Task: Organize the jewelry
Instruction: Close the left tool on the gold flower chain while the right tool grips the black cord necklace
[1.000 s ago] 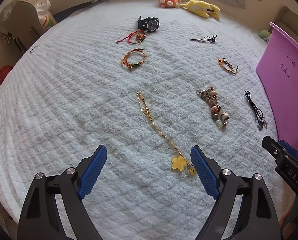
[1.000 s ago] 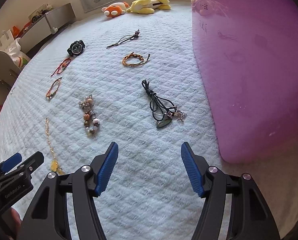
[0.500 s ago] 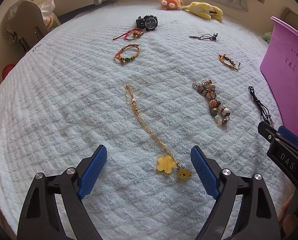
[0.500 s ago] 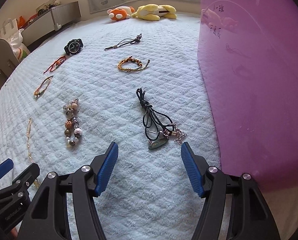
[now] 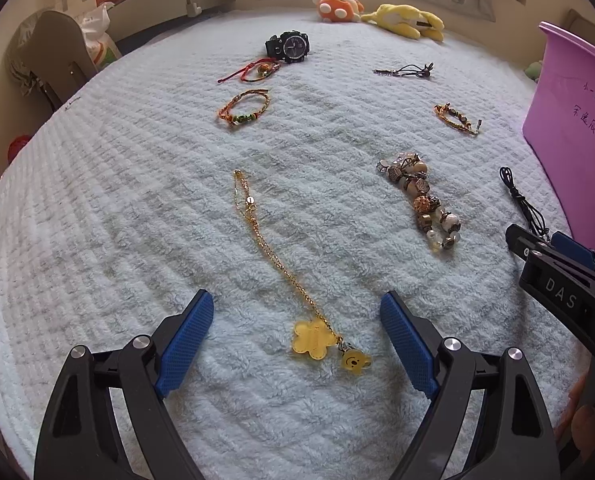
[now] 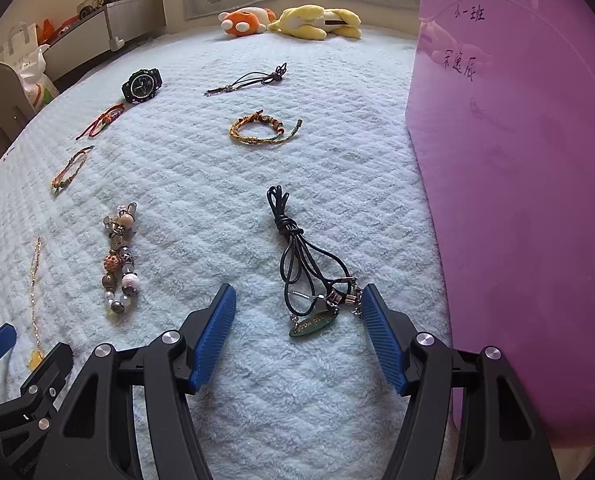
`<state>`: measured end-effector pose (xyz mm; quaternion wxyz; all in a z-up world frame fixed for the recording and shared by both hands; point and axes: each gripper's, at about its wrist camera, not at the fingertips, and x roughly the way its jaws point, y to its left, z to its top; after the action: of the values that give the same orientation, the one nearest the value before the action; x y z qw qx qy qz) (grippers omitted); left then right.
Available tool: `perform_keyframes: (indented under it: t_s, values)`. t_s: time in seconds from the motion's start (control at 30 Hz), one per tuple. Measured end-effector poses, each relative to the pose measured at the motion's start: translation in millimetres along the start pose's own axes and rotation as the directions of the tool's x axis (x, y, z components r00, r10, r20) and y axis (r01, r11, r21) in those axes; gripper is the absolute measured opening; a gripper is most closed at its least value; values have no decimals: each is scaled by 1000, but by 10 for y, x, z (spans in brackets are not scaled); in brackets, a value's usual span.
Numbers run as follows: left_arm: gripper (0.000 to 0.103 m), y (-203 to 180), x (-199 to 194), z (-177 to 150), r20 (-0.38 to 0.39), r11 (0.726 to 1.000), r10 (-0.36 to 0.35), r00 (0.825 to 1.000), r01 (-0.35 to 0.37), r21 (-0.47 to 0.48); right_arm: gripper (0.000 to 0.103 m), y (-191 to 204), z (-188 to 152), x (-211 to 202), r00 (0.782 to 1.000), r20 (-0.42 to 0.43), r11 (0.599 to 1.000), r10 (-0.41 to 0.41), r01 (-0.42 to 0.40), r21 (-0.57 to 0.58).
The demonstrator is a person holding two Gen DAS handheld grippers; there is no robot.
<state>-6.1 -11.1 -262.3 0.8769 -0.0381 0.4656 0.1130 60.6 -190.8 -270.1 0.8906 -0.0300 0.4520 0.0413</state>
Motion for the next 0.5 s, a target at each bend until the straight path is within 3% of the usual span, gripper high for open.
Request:
perform_keyframes:
  t_s: [0.17, 0.27, 0.43, 0.5]
  values:
    - [84, -15, 36, 6, 19, 1000, 12, 1000, -12, 2, 62, -8, 14, 41, 1000, 11, 1000, 6, -6, 5]
    - [77, -37, 36, 5, 25, 1000, 18, 1000, -18, 7, 62, -15, 21, 66, 1000, 14, 1000, 9, -9, 9]
    - [47, -178, -44, -86, 37, 997, 24, 999, -27, 67, 62, -1, 18, 81, 1000, 19, 1000, 12, -12, 8]
    - [41, -185, -83, -143, 30, 998, 25, 999, -27, 63, 61, -2, 17, 81, 1000, 18, 1000, 17, -17, 9]
